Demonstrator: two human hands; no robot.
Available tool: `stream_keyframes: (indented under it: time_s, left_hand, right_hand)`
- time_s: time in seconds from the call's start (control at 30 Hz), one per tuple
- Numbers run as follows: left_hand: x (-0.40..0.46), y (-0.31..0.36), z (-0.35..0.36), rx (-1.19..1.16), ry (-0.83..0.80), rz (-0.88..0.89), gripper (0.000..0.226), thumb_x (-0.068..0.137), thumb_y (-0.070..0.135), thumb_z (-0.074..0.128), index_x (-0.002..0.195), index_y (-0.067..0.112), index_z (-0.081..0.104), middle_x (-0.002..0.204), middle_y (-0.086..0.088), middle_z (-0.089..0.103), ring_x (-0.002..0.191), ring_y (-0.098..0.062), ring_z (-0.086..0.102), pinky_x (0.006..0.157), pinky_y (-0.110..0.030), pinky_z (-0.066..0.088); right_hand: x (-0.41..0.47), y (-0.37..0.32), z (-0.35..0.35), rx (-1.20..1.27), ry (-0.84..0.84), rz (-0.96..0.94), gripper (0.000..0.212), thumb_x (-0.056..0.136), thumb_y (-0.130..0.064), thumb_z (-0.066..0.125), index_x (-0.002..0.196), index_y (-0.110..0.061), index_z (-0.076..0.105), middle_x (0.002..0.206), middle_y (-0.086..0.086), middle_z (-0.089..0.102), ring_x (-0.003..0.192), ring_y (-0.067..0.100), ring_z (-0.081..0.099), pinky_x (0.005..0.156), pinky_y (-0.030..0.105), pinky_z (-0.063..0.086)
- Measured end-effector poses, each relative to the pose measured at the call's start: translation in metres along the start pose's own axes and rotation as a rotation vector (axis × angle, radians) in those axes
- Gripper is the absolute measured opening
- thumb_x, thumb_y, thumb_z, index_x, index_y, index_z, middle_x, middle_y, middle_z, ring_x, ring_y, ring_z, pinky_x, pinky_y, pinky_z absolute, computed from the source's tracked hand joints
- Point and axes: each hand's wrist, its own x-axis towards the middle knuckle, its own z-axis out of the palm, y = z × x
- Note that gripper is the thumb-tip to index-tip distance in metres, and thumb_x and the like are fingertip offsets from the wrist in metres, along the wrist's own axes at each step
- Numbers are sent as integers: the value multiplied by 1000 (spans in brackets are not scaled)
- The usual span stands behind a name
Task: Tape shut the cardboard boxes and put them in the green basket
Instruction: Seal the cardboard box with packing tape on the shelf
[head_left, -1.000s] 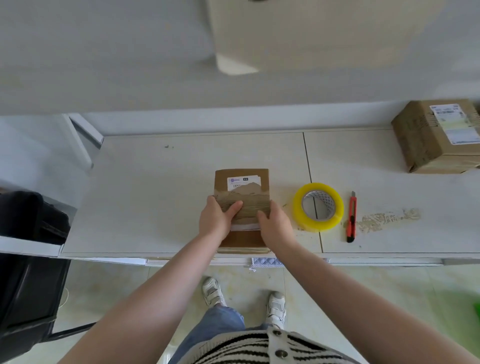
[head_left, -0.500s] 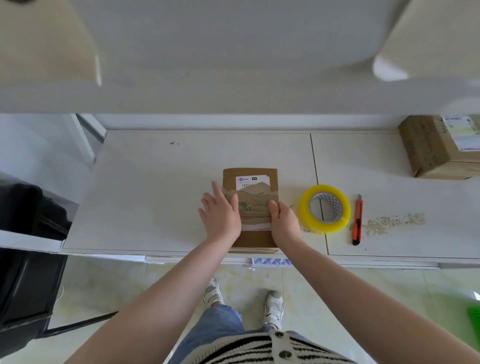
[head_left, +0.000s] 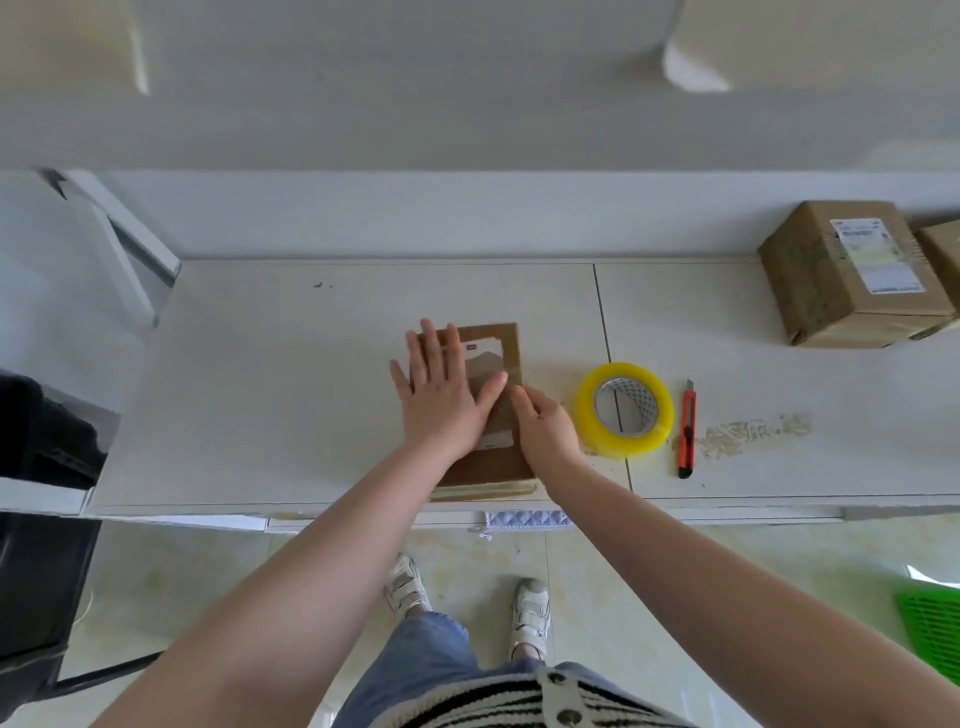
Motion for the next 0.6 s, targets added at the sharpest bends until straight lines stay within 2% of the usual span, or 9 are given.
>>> stream_keyframes:
  time_s: [0.03,0.1,0.13,0.2,0.27,0.33,0.47,0.57,0.6]
  left_hand:
    - [-2,-2,-6,-93,-34,-84,90,83,80,11,152,31,-20,158,-8,-31,146,-30,-27,114,-57,-14]
    - [-7,-1,-21,-338,-117,-267,100,67,94,12,149,46,-19,158,-6,-32,146,-35,-26,112,-65,-8]
    - [-8,1,-29,-474,-156,-334,107,56,98,13,147,50,-17,158,-5,-31,146,-36,-23,112,-68,-3]
    - [-11,4,-41,-711,-236,-400,120,46,101,25,147,52,-15,160,-7,-26,149,-38,-13,114,-68,5]
    - [-12,4,-48,-918,-319,-394,128,47,98,51,148,52,-12,164,-8,-12,150,-38,4,115,-65,14]
    - [-15,3,-47,-1125,-365,-341,132,52,76,75,150,50,-8,164,-8,8,146,-35,25,113,-63,26]
    - [-20,6,-39,-1344,-367,-328,109,77,43,74,152,47,-4,160,-5,26,135,-26,46,104,-51,45]
    - [-20,12,-31,-1330,-339,-334,68,95,32,62,151,37,25,138,-3,56,107,-21,66,80,-41,59]
    - [-21,14,-29,-1311,-319,-358,67,93,35,65,149,34,29,134,-3,59,107,-22,66,80,-43,59]
  right_hand:
    - [-3,-3,-4,138,-31,14,39,101,-44,43,131,-25,60,128,7,61,114,20,59,96,36,49]
    - [-8,-8,-9,323,-84,0,34,99,-44,49,130,-38,60,122,-1,64,101,1,63,82,21,54]
    - [-9,-11,-9,297,-88,-44,29,97,-41,53,125,-42,61,114,-3,65,92,-2,62,74,17,54]
    - [-13,-17,-6,163,-25,-127,34,91,-37,63,124,-45,58,107,0,60,95,13,60,82,33,55]
    - [-13,-22,-8,202,57,-109,58,84,-41,71,136,-36,45,119,0,55,110,23,57,93,47,51]
    - [-7,-25,-13,285,65,-6,78,82,-48,71,146,-27,32,128,-1,53,118,24,54,97,50,50]
    - [-3,-24,-15,267,-44,89,50,90,-48,62,125,-15,47,117,5,62,105,22,62,91,47,55]
    - [-1,-16,-15,112,-18,18,45,95,-44,57,125,-13,46,113,5,62,102,23,62,84,42,56]
    - [-1,-15,-16,67,-13,-7,46,95,-44,56,127,-13,46,112,4,62,100,22,62,79,38,56]
